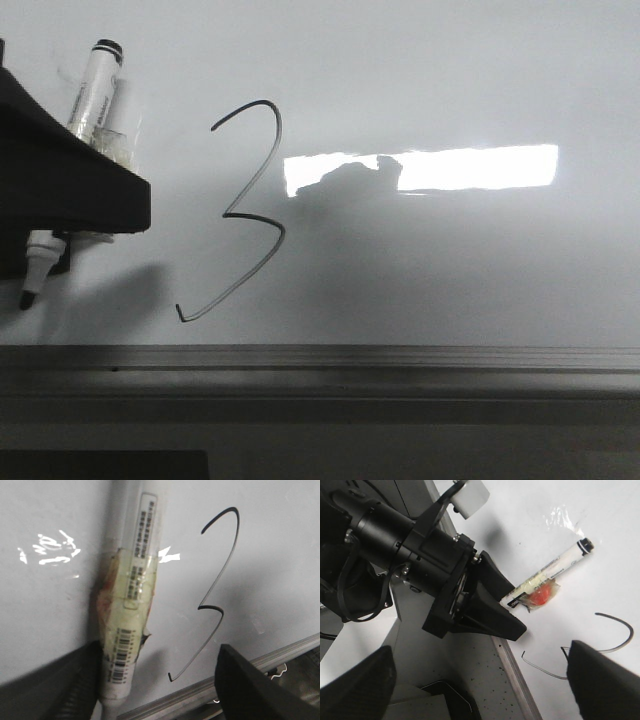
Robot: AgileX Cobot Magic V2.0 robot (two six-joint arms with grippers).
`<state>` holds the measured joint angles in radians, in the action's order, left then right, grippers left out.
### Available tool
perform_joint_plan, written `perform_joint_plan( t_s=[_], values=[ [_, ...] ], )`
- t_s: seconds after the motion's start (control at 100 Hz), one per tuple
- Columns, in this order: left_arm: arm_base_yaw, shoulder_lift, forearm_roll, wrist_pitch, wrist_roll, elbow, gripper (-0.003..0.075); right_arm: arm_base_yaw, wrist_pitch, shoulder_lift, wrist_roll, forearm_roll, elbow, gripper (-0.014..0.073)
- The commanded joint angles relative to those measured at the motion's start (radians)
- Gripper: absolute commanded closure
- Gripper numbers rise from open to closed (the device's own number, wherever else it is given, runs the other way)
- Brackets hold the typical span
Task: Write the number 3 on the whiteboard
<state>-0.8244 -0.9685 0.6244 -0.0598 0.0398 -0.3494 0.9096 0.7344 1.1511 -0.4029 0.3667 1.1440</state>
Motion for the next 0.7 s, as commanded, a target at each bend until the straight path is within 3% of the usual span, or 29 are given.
perform_joint_plan(
  t_s=[0.0,0.05,0.13,0.15,0.21,0.47,0.69],
  values=[
    [0.012,0.026,-0.001,-0.051,-0.003,-0.01,0.025,-0.005,-0.07,-0.033,-0.008,0.01,0.034,0.0044],
    [0.012,0.063,-0.007,-0.034,-0.034,-0.01,0.0308,-0.005,-0.078,-0.041,-0.003,0.01,0.032,0.0183],
    [0.012,0.137,-0.009,0.004,-0.095,-0.01,0.0507,-0.007,-0.081,-0.062,0.003,0.008,0.032,0.0608],
    [0.012,0.159,-0.009,0.017,-0.108,-0.01,0.057,-0.007,-0.085,-0.064,0.007,0.008,0.032,0.0659],
    [0.012,0.222,-0.019,0.041,-0.122,-0.01,0.0738,-0.007,-0.094,-0.075,0.007,0.004,0.03,0.0639],
    [0.012,0.463,-0.072,0.098,-0.139,-0.01,0.0741,-0.007,-0.083,-0.142,0.007,-0.02,0.022,0.0638],
    [0.012,0.692,-0.211,0.119,-0.16,-0.01,0.0741,-0.007,-0.313,-0.345,0.007,-0.057,-0.18,0.0638]
  ],
)
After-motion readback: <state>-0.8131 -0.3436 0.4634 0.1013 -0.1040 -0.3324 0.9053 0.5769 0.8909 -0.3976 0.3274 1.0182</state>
